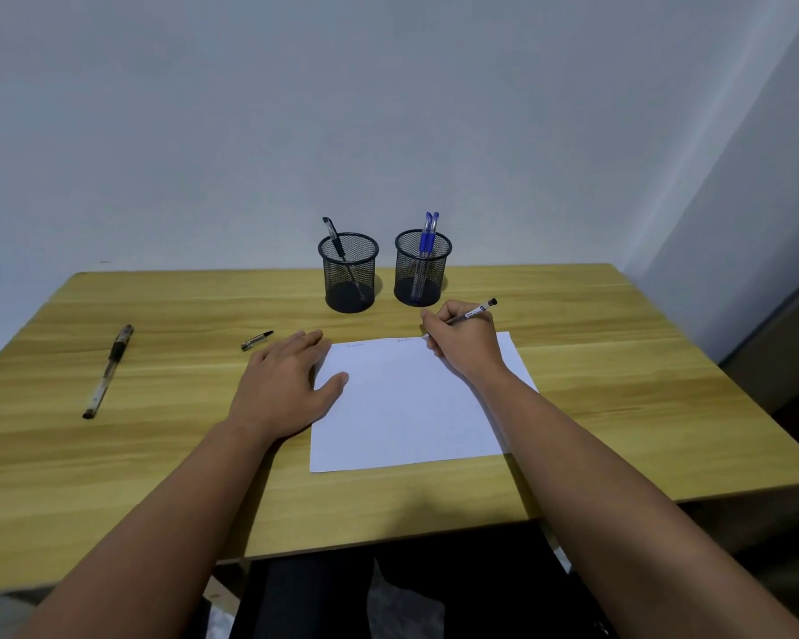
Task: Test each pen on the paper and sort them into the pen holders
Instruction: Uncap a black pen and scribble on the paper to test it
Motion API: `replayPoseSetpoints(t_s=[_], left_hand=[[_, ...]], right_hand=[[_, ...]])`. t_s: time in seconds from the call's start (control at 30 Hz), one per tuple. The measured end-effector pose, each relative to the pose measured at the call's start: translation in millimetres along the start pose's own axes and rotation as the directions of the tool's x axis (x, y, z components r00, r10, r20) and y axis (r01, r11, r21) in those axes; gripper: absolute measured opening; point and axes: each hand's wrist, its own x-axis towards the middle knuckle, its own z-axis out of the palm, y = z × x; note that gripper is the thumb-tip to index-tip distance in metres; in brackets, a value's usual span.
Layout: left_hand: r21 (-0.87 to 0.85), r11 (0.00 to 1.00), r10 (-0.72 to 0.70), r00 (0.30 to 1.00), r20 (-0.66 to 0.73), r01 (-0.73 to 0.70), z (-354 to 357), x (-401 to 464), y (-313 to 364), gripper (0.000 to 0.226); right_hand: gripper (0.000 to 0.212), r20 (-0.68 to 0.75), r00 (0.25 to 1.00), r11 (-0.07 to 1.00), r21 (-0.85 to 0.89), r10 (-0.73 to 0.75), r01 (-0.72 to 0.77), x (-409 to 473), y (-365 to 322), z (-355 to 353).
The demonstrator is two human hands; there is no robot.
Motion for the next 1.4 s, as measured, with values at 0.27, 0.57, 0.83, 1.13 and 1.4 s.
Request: replayPoseSetpoints(t_s=[0.27,0.57,0.83,1.13,1.4], left_hand=[[0.041,0.998,0.034,0.998,0.046,-0.036,-0.7,-4.2,-7.8,0.084],[0.074,0.997,0.024,0.999,0.039,-0.026,-0.7,-6.0,-6.2,0.082],[0.066,0.998,0.021,0.999,0.035,-0.023,-0.1,-5.9,-6.3,0.082],[0.064,0.998,0.009,0.999,0.043,-0.012,-0.8,-5.9,-6.4,0.082],[0.059,0.998,0.008,0.999,0.041,-0.01,-1.6,-6.2,-5.8,0.083]], right_hand=[[0.038,-0.003,1.0,0.996,-0.084,-0.023,0.022,-3.4,-2.1,0.5],[0.033,0.001,0.999,0.992,-0.117,-0.049,0.049,-5.5,-3.0,-0.6],[0.039,-0.016,0.999,0.994,-0.103,-0.041,0.039,-2.0,0.5,-0.2],[0.036,-0.053,0.997,0.988,-0.146,-0.061,0.052,0.2,3.4,1.2],[0.041,-0.075,0.993,0.978,-0.191,-0.096,0.08,1.1,4.4,-1.0]])
